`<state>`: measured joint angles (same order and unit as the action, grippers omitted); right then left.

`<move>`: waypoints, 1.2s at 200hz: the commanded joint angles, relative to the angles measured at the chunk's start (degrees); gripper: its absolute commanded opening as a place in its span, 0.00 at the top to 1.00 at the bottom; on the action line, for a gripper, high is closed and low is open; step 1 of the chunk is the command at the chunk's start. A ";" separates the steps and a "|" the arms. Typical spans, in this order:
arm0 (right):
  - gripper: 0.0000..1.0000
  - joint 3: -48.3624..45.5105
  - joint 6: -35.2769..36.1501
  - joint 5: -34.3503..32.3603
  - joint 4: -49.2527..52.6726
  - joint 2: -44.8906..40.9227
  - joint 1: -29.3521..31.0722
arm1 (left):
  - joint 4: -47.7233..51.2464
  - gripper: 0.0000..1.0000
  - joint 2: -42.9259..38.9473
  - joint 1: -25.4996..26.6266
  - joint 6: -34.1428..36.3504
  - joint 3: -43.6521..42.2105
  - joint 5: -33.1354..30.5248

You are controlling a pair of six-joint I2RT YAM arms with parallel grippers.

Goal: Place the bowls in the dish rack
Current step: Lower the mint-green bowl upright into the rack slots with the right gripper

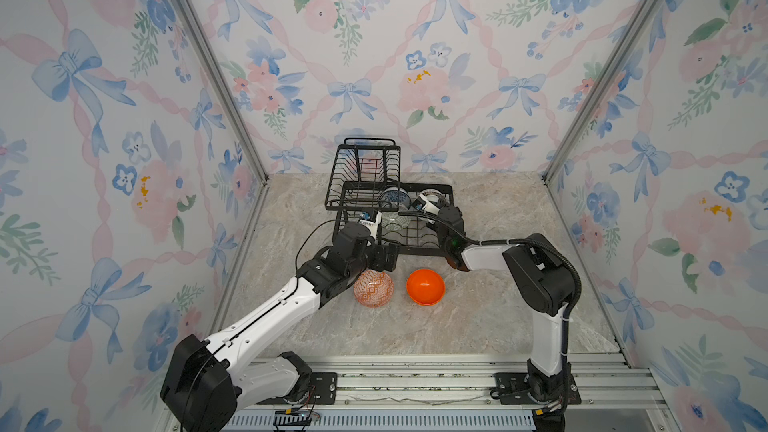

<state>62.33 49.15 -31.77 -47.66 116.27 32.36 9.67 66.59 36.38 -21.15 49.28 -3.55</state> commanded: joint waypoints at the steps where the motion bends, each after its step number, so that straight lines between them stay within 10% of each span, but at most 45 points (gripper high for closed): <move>1: 1.00 -0.77 0.08 0.01 -4.93 0.44 -0.10 | -0.69 0.02 0.16 -0.52 -0.47 -0.46 0.83; 240: 0.94 -3.86 -6.38 4.27 3.64 -2.07 -1.15 | -0.46 0.02 -0.77 -1.57 -0.47 -3.00 1.35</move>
<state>59.59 45.28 -29.61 -46.61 115.68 31.77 9.30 66.57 35.42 -21.12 47.35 -2.90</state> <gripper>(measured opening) 0.073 0.979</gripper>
